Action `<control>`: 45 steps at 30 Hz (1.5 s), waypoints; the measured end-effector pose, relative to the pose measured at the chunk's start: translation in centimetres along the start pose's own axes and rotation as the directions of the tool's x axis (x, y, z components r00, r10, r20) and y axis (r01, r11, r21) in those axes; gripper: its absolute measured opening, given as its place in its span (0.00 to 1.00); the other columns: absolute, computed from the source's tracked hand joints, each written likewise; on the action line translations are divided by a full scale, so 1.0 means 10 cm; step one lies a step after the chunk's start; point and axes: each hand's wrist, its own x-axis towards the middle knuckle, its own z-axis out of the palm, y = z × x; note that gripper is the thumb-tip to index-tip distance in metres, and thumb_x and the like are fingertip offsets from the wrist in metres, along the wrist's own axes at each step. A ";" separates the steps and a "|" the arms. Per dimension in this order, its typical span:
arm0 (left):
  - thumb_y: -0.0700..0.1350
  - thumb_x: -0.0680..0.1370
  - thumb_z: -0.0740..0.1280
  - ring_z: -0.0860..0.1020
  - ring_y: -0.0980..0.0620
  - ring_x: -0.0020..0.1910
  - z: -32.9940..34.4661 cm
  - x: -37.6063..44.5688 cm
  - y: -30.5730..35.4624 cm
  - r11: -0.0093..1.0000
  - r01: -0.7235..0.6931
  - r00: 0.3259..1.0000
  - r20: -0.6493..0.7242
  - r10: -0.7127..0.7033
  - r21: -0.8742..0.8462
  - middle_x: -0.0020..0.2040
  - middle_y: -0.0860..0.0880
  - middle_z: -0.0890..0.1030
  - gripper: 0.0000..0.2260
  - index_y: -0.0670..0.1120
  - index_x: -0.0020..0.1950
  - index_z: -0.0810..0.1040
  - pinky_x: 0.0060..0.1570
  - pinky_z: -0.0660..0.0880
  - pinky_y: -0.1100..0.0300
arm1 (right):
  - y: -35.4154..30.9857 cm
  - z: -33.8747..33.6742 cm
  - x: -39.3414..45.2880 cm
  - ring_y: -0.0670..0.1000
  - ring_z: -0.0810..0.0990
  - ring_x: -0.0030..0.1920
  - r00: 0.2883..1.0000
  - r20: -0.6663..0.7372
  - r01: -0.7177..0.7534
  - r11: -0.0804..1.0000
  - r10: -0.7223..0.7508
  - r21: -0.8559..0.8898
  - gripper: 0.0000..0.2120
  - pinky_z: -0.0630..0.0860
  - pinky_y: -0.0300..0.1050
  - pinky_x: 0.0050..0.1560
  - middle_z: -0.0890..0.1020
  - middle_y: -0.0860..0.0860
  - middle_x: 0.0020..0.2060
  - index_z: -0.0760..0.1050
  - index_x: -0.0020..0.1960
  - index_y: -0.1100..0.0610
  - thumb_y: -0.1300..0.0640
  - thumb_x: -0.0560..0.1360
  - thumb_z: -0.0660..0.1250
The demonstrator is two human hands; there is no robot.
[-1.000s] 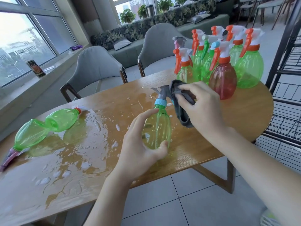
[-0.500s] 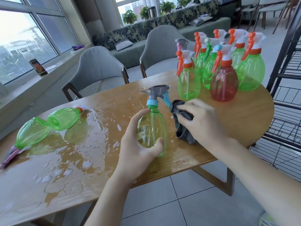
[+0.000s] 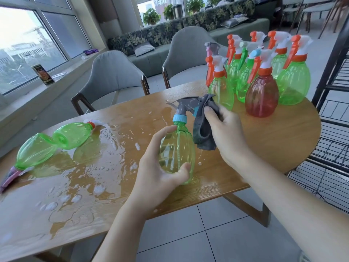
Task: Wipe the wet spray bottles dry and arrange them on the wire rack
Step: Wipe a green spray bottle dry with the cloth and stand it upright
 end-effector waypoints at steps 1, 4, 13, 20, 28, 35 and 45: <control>0.42 0.71 0.76 0.75 0.50 0.73 0.00 0.00 0.00 1.000 -0.002 1.000 -0.001 0.002 0.009 0.70 0.60 0.78 0.34 0.58 0.76 0.71 0.73 0.73 0.44 | 0.00 0.00 0.00 0.60 0.82 0.47 1.000 0.018 0.001 1.000 -0.001 -0.022 0.10 0.74 0.49 0.47 0.83 0.65 0.50 0.81 0.52 0.57 0.54 0.85 0.62; 0.43 0.71 0.77 0.76 0.48 0.72 0.00 0.00 -0.02 1.000 0.005 1.000 -0.001 -0.005 0.015 0.71 0.58 0.78 0.35 0.59 0.75 0.71 0.71 0.74 0.41 | -0.03 -0.05 -0.01 0.60 0.76 0.39 0.996 0.075 0.066 0.979 -0.053 -0.190 0.14 0.67 0.45 0.37 0.80 0.68 0.46 0.78 0.52 0.65 0.54 0.86 0.61; 0.48 0.70 0.77 0.78 0.50 0.70 0.01 0.01 0.01 0.999 -0.013 1.000 0.025 0.012 0.043 0.71 0.58 0.78 0.35 0.63 0.75 0.70 0.70 0.76 0.44 | -0.05 -0.23 -0.08 0.65 0.77 0.40 0.989 0.127 0.112 0.928 -0.070 -0.356 0.13 0.65 0.49 0.35 0.81 0.67 0.43 0.79 0.55 0.61 0.54 0.86 0.59; 0.48 0.70 0.76 0.76 0.47 0.72 -0.01 -0.04 -0.02 0.999 -0.032 0.999 -0.005 0.032 0.021 0.71 0.56 0.77 0.35 0.60 0.76 0.70 0.71 0.74 0.43 | -0.08 -0.26 -0.16 0.46 0.64 0.24 0.965 0.240 0.216 0.846 -0.108 -0.487 0.10 0.57 0.39 0.27 0.74 0.61 0.28 0.79 0.52 0.61 0.58 0.85 0.61; 0.48 0.69 0.77 0.78 0.47 0.70 -0.12 -0.04 -0.07 0.999 -0.020 1.000 0.010 0.020 0.025 0.71 0.56 0.78 0.36 0.64 0.76 0.71 0.69 0.77 0.46 | -0.23 -0.52 -0.05 0.46 0.67 0.24 0.965 0.229 0.251 0.688 -0.125 -0.681 0.12 0.59 0.39 0.26 0.69 0.53 0.25 0.71 0.41 0.63 0.61 0.82 0.62; 0.55 0.67 0.73 0.74 0.53 0.70 -0.10 -0.06 0.03 0.940 -0.169 0.981 0.145 0.131 0.296 0.75 0.59 0.69 0.38 0.69 0.76 0.68 0.62 0.79 0.48 | -0.49 -0.50 0.06 0.43 0.69 0.25 0.951 0.226 0.308 0.694 -0.210 -0.651 0.11 0.62 0.36 0.26 0.72 0.53 0.28 0.78 0.57 0.65 0.60 0.85 0.59; 0.61 0.65 0.66 0.76 0.45 0.67 -0.06 -0.03 0.10 0.789 -0.243 0.964 0.229 0.133 0.565 0.77 0.53 0.69 0.39 0.70 0.77 0.63 0.47 0.83 0.45 | -0.71 -0.40 -0.12 0.42 0.72 0.25 0.902 0.399 0.392 0.702 -0.166 -0.594 0.16 0.66 0.34 0.26 0.79 0.52 0.30 0.79 0.68 0.55 0.63 0.84 0.60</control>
